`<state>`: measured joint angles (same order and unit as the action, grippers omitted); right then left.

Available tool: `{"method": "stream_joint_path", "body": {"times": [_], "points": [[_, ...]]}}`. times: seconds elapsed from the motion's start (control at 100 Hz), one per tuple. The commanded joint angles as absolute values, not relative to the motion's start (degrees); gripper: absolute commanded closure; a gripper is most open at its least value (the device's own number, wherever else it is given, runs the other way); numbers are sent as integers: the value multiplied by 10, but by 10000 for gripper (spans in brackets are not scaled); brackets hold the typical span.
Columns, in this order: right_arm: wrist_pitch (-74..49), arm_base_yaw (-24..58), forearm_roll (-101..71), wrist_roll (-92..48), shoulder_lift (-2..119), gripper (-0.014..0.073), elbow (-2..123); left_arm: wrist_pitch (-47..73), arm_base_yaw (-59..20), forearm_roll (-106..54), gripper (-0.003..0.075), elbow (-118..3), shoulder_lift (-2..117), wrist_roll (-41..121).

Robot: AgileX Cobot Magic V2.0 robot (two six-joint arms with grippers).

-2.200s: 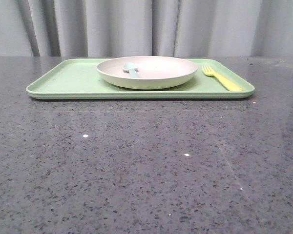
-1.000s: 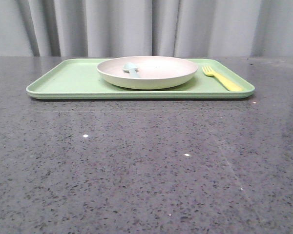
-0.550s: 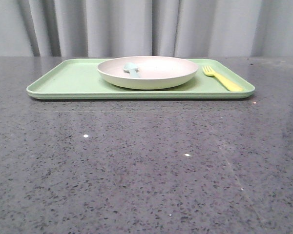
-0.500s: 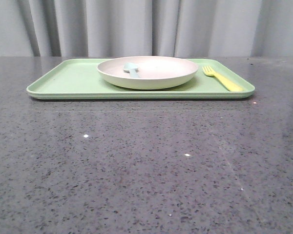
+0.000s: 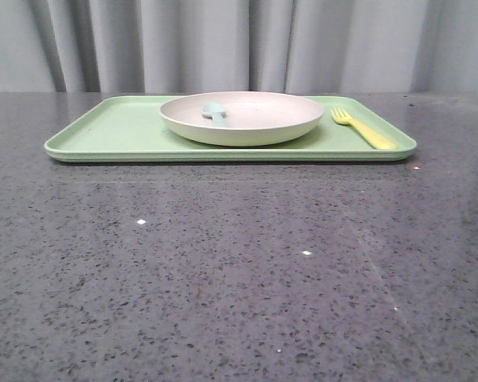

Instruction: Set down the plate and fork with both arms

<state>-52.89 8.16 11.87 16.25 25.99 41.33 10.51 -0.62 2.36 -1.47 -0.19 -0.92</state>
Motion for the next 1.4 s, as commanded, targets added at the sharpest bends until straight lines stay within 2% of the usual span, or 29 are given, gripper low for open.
{"method": "stream_joint_path", "body": {"times": [0.0, 0.21, 0.39, 1.39], "points": [[-488, 77, 129, 159, 264, 713, 427, 45, -9, 25, 741, -18, -20, -13], [-490, 77, 129, 159, 264, 713, 427, 37, -9, 27, 741, -16, -20, -13], [-490, 77, 129, 159, 264, 713, 427, -23, -9, 31, 741, 8, -20, -13], [-490, 77, 129, 159, 264, 713, 427, -25, -9, 31, 741, 7, -20, -13]]}}
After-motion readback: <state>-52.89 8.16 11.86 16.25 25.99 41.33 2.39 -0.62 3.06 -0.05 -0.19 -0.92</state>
